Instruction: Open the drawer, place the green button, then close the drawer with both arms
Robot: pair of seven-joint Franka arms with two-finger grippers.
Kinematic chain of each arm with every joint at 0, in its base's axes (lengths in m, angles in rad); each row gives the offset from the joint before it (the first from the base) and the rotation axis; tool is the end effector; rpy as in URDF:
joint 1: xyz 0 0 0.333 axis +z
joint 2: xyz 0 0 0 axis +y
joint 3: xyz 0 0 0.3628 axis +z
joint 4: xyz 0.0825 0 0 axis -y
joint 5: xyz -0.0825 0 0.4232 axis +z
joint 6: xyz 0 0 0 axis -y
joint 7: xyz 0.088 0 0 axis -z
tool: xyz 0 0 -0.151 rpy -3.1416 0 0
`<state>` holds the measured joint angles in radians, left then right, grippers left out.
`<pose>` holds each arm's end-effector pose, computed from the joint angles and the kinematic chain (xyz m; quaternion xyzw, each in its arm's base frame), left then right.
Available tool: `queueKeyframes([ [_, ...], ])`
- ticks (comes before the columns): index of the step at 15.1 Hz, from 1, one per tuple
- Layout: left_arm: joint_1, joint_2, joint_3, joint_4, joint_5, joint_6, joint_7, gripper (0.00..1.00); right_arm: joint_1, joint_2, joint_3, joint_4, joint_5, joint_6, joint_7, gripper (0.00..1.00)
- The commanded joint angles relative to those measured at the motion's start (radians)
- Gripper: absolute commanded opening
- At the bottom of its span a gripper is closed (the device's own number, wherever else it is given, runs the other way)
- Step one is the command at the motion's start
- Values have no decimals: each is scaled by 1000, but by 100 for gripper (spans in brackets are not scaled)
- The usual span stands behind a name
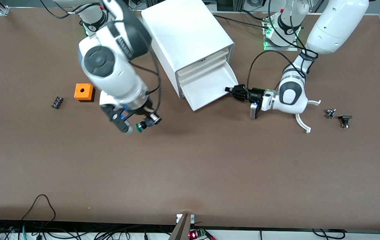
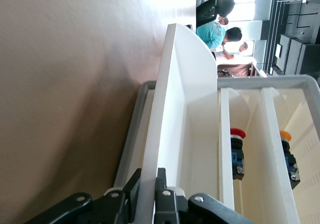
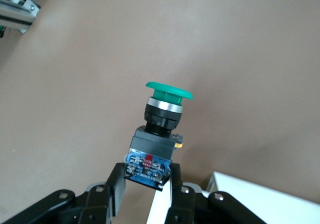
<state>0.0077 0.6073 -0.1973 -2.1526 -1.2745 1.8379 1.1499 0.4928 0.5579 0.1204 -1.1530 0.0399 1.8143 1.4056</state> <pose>0.4961 -0.2219 0.1121 0.7792 -0.1254 -0.0985 0.6061 0.6611 0.4421 0.4813 -0.9143 0.3982 0.0145 0.0725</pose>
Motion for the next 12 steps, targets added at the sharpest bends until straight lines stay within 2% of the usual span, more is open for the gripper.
queueKeyframes([
  [1, 26, 63, 4, 88, 59, -5, -50, 0, 79, 17, -15, 45, -41, 3, 134, 0],
  [6, 37, 63, 6, 108, 76, -6, -85, 0, 197, 56, -15, 47, -90, 95, 312, 0],
  [7, 38, 63, 6, 109, 87, -6, -85, 8, 220, 71, -15, 47, -112, 112, 341, 0],
  [8, 43, 60, 6, 109, 89, -6, -87, 39, 239, 86, -15, 49, -136, 128, 364, 0],
  [9, 50, 57, 6, 109, 93, -8, -79, 99, 251, 98, -13, 49, -144, 141, 389, 0],
  [12, 78, 37, 6, 117, 118, -46, -99, 100, 300, 155, -16, 49, -149, 212, 478, 0],
])
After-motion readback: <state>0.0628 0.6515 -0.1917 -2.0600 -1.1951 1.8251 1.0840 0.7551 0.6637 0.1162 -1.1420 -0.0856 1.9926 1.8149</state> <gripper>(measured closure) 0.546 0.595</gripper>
